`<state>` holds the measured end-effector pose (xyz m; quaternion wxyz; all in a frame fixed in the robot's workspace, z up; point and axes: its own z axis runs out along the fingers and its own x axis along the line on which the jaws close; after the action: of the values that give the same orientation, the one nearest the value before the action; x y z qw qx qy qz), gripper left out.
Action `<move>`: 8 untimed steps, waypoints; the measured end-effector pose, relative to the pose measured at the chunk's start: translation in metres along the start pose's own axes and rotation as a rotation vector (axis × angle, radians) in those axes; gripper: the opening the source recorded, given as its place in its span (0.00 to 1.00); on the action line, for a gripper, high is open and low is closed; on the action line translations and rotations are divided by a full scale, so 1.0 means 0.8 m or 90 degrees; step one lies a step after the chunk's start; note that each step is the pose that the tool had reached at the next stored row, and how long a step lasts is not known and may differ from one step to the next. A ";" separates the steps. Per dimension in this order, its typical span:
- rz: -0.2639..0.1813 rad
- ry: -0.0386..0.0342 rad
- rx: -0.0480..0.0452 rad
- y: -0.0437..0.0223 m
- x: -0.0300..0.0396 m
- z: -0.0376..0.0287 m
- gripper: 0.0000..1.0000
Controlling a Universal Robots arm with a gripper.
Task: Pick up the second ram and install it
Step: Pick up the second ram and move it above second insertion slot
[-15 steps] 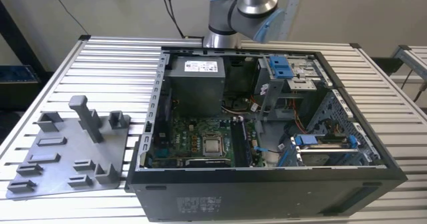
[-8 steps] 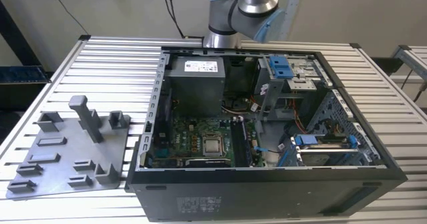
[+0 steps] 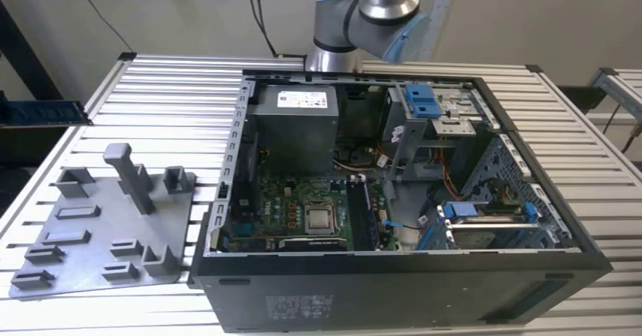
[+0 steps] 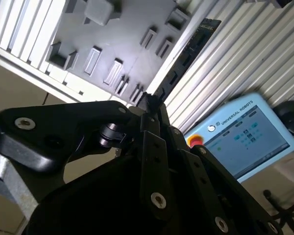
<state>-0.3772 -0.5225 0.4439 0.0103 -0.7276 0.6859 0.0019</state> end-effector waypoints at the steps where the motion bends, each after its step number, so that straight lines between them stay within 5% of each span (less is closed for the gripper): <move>1: 0.000 0.0000 0.0000 -0.0020 0.0002 0.0002 0.14; 8: 0.000 0.0000 0.0000 -0.0163 0.0017 0.0014 0.14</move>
<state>-0.3641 -0.5230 0.4429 0.0103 -0.7276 0.6859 0.0019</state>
